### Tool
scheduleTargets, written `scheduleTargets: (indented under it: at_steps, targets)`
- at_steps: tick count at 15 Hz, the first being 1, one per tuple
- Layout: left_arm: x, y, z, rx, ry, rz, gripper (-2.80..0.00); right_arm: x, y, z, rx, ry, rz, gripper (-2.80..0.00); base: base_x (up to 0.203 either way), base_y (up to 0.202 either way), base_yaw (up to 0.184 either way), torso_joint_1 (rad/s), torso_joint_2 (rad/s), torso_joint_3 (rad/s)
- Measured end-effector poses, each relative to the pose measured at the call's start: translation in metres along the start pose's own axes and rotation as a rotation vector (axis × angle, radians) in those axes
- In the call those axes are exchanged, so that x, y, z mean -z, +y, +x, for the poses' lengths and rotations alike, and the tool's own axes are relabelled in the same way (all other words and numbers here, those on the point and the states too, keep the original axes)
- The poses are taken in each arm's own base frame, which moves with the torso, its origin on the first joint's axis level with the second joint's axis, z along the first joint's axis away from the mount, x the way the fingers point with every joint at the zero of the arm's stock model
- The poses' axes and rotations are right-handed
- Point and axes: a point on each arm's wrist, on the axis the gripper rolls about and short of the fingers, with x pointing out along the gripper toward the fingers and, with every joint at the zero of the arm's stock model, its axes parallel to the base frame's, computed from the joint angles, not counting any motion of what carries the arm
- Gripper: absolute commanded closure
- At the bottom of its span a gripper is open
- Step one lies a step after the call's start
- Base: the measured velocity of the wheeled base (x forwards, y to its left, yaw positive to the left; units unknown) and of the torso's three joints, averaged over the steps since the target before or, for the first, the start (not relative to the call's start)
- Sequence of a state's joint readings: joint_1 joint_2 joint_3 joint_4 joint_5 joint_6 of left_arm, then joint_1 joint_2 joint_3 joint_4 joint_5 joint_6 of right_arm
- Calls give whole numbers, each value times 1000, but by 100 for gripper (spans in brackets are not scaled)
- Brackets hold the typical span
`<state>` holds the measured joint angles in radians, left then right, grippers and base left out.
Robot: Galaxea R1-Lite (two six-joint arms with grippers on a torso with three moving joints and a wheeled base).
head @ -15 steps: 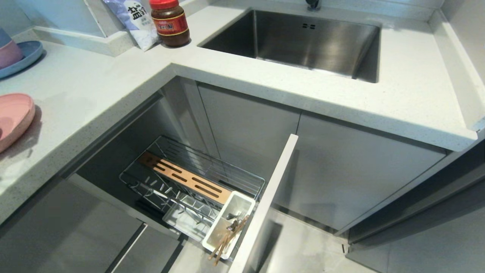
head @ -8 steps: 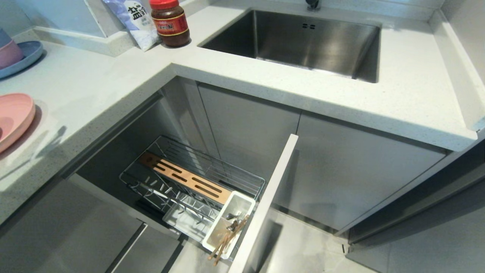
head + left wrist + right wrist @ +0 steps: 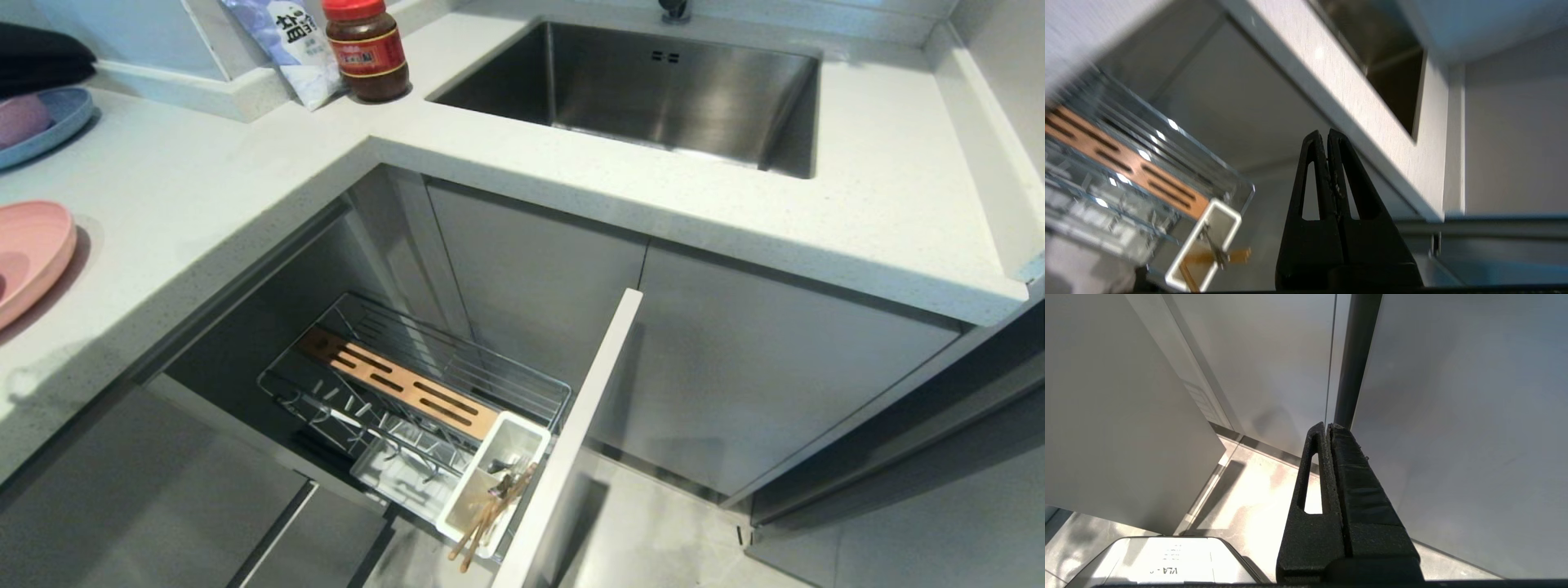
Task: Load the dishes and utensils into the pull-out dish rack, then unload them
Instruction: Take the spoon out of the cupboard
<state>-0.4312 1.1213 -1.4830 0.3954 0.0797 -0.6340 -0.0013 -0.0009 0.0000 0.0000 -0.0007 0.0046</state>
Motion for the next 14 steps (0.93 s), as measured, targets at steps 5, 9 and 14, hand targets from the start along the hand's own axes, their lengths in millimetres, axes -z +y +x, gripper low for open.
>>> scheduleTargets:
  at_steps: [5,9,14]
  targets:
    - [51,-1,49,-63,329,-56,0,0,0,0,1,0,0,0,0,0,0,0,0,0]
    - [85,3,84,-170,474,-99,0,0,0,0,0,0,0,0,0,0,0,0,0,0]
    - [122,18,110,-287,585,-121,0,0,0,0,0,0,0,0,0,0,0,0,0,0]
